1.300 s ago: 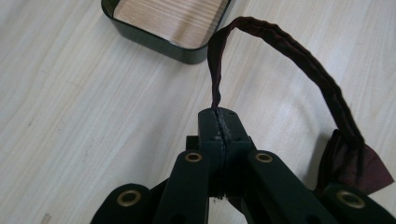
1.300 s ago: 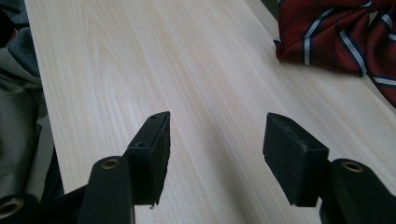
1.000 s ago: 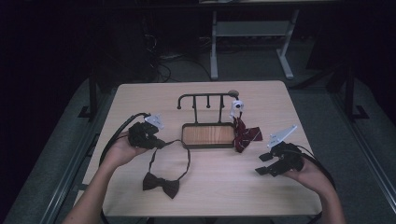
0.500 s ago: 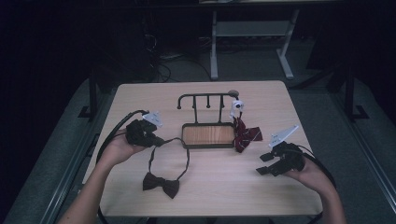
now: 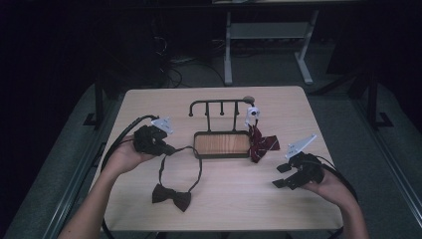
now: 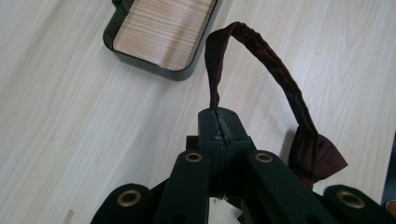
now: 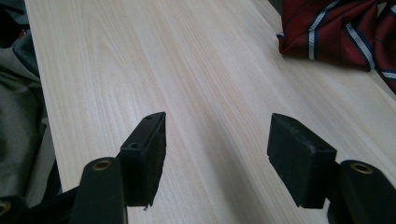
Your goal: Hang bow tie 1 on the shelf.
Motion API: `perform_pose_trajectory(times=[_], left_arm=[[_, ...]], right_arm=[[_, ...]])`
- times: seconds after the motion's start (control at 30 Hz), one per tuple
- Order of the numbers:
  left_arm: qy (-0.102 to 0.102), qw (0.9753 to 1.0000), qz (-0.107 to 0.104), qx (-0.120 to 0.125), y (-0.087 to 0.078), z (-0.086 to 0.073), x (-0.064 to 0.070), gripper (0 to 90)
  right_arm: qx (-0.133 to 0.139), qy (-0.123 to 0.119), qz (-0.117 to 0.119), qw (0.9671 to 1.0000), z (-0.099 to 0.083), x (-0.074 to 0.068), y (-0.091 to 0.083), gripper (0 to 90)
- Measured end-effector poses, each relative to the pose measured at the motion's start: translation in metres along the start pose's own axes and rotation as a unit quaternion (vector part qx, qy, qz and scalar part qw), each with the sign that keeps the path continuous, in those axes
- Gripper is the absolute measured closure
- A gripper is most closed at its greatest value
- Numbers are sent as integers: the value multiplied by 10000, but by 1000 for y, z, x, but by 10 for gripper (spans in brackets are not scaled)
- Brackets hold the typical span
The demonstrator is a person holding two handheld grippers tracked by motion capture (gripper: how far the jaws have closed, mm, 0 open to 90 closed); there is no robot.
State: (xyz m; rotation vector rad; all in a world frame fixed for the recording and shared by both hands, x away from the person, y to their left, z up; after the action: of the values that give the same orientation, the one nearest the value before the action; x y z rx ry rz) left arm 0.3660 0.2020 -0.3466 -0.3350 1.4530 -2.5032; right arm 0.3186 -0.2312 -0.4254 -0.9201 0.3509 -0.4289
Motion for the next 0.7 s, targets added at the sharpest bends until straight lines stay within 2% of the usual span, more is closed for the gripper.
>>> perform_pose_trajectory(times=[0.3,0.7], left_arm=[[97,9999,-32,20,-7,4,4,893],[233,9997,67,64,-20,17,6,894]], right_arm=[[24,21,-31,10000,1,-2,-2,359],[62,4,-104,9999,0,-1,-5,356]])
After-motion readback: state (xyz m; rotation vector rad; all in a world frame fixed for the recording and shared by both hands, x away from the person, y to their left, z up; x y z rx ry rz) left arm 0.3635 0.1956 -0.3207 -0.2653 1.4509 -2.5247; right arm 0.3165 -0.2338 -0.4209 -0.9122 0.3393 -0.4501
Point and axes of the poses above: each handheld gripper's, and its own axes: y roughly forward along the jaws, z roughly out of its top, x roughly to its right, the point moved 1 cm from there along y, roughly forward along the jaws, and after that the axes turned 5 degrees about -z, right-handed, at the moved point
